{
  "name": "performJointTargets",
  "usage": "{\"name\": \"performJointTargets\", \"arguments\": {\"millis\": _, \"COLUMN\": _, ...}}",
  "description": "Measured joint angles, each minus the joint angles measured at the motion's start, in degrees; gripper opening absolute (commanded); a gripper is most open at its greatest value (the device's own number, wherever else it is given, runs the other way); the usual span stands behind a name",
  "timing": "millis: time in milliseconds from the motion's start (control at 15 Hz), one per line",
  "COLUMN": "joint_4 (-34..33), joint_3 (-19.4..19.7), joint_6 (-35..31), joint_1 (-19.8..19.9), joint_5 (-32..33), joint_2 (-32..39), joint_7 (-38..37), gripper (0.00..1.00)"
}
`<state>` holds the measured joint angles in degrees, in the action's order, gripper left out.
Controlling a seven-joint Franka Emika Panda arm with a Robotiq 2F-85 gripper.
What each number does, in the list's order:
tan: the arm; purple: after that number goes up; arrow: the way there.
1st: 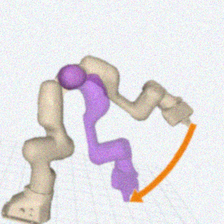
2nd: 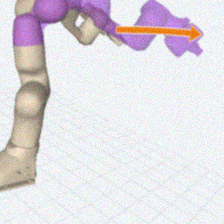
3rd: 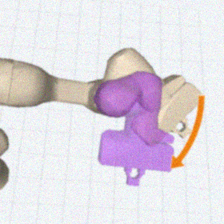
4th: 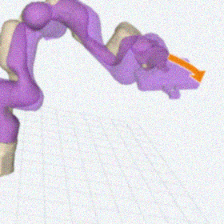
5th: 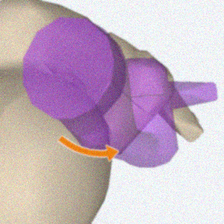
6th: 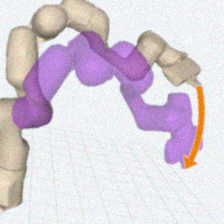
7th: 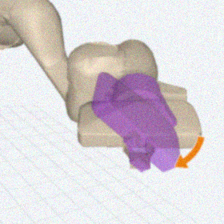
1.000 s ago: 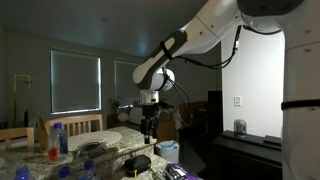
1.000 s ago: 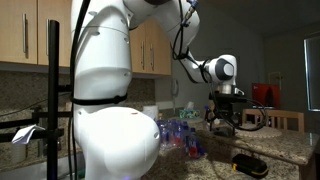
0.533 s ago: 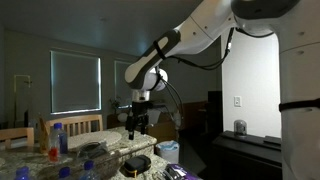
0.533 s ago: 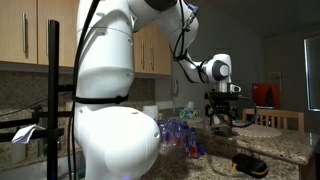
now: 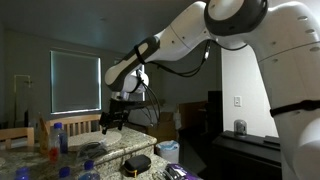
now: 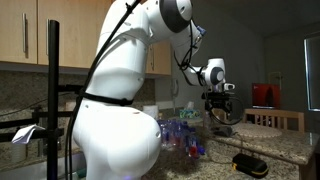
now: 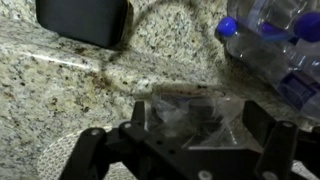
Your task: Move the cable and the empty bottle to the front.
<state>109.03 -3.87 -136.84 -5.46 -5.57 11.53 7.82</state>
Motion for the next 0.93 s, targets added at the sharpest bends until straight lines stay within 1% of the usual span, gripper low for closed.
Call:
{"name": "performJointTargets", "arguments": {"millis": 133, "joint_4": -2.7, "joint_3": 0.3, "joint_6": -2.6, "joint_1": 0.0, "joint_5": 0.9, "joint_2": 2.6, "joint_7": -3.1, "gripper": 1.0}}
{"name": "performJointTargets", "arguments": {"millis": 333, "joint_4": -3.9, "joint_3": 1.0, "joint_6": -6.6, "joint_1": 0.0, "joint_5": 2.8, "joint_2": 5.7, "joint_7": -6.1, "gripper": 1.0}}
{"name": "performJointTargets", "arguments": {"millis": 533, "joint_4": -3.2, "joint_3": 1.5, "joint_6": -8.8, "joint_1": 0.3, "joint_5": 3.0, "joint_2": 8.5, "joint_7": -6.3, "gripper": 1.0}}
{"name": "performJointTargets", "arguments": {"millis": 667, "joint_4": -2.1, "joint_3": 1.7, "joint_6": -11.5, "joint_1": 0.6, "joint_5": 3.0, "joint_2": 10.2, "joint_7": -6.3, "gripper": 1.0}}
{"name": "performJointTargets", "arguments": {"millis": 933, "joint_4": -0.2, "joint_3": 1.8, "joint_6": -20.2, "joint_1": 0.8, "joint_5": 2.9, "joint_2": 11.5, "joint_7": -7.9, "gripper": 1.0}}
